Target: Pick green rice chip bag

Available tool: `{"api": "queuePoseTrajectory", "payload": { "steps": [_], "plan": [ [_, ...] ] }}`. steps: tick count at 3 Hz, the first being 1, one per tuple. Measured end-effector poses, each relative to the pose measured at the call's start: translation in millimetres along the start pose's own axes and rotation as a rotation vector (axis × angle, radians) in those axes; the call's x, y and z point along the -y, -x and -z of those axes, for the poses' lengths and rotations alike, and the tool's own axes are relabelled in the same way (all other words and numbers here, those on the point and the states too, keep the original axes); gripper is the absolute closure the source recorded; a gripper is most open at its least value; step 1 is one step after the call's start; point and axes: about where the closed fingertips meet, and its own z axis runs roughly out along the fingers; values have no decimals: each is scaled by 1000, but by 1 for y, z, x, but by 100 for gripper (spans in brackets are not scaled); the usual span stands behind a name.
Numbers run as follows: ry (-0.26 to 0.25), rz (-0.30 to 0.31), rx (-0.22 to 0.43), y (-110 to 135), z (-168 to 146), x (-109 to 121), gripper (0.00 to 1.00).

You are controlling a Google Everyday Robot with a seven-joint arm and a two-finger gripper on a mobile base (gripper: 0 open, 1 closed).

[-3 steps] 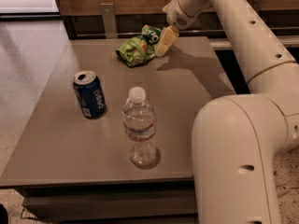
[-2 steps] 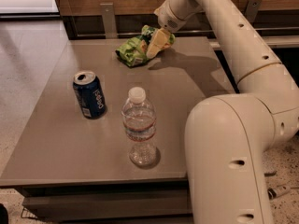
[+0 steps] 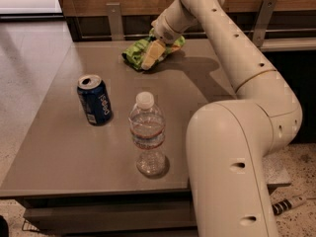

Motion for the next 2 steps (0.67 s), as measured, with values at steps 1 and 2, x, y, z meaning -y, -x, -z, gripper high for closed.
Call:
{"api": "queuePoseTrajectory", "payload": {
  "steps": [1, 2],
  "plan": [
    [24, -28, -16, -5, -20, -11, 20],
    [25, -27, -15, -4, -21, -11, 43]
  ]
}}
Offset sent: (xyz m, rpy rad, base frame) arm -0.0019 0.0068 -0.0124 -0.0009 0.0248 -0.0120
